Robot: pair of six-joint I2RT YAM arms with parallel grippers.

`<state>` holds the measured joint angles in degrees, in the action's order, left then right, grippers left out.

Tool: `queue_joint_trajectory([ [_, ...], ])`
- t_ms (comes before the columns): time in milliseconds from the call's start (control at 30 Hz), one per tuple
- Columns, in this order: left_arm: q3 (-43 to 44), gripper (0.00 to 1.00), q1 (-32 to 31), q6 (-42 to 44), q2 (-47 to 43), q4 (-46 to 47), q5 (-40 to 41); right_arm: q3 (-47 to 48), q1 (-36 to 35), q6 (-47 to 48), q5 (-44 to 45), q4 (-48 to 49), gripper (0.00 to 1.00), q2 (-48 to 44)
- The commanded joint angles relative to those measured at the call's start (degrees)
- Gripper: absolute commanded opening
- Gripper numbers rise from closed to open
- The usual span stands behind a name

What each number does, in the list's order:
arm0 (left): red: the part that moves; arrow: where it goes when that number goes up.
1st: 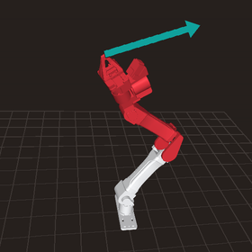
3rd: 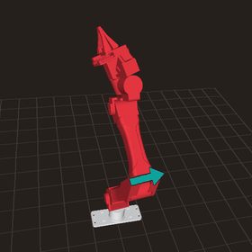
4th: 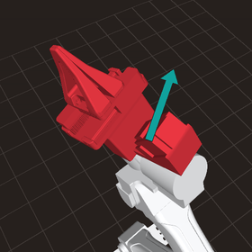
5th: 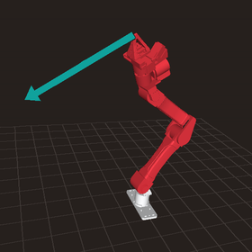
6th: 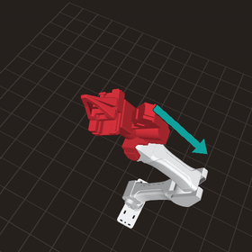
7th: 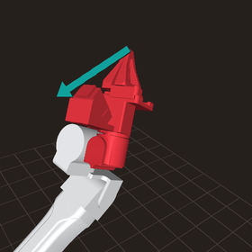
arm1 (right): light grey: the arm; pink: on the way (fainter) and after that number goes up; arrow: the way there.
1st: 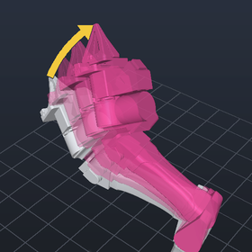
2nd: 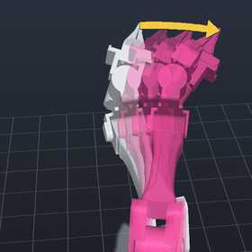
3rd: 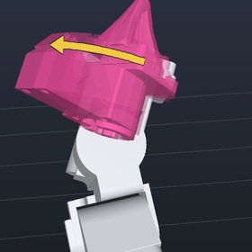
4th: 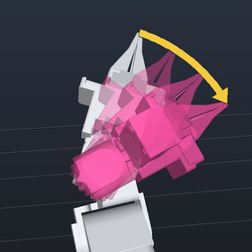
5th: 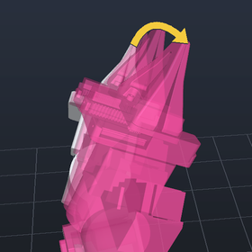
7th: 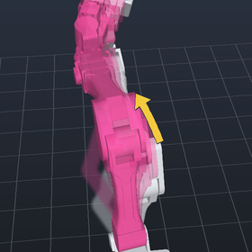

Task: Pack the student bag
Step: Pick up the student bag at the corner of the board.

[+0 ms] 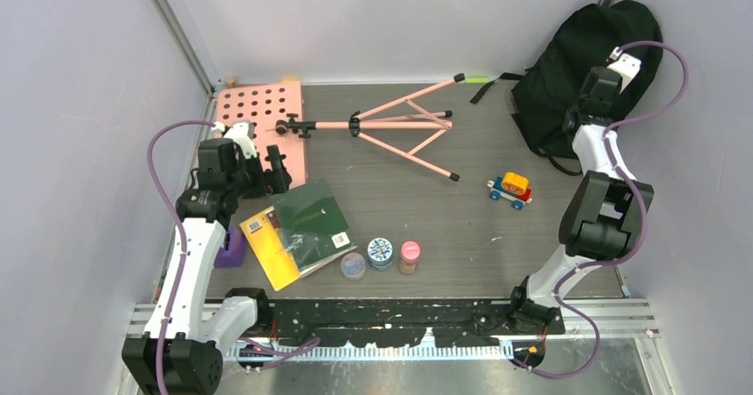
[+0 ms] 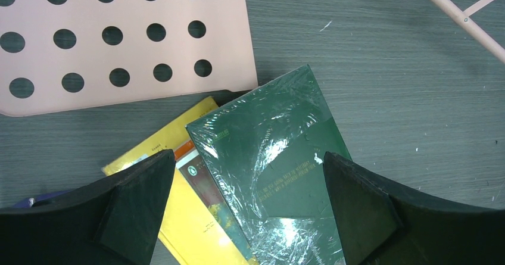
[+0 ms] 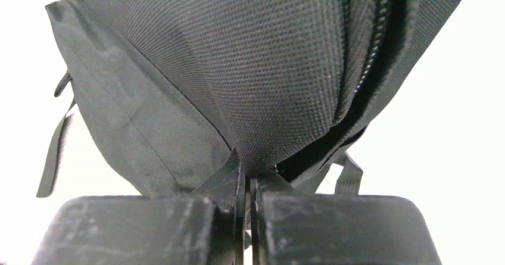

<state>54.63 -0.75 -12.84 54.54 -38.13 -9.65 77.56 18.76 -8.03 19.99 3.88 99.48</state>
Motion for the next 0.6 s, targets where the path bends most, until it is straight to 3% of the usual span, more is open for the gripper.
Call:
queue_joint_trajectory([
  [0,2.0,0.98,-0.2,0.8,-0.3,0.5,-0.4,3.9,-0.2,-0.9,0.0,3.1,0.01,-9.6],
  [367,1.8,0.98,-0.4,0.6,-0.6,0.9,-2.5,21.1,-13.8,7.8,1.5,-7.5,0.01,-20.2],
  [567,1.5,0.98,-0.8,0.8,-1.2,1.5,-3.1,28.4,-20.9,7.0,-5.8,-15.8,0.01,-23.0],
])
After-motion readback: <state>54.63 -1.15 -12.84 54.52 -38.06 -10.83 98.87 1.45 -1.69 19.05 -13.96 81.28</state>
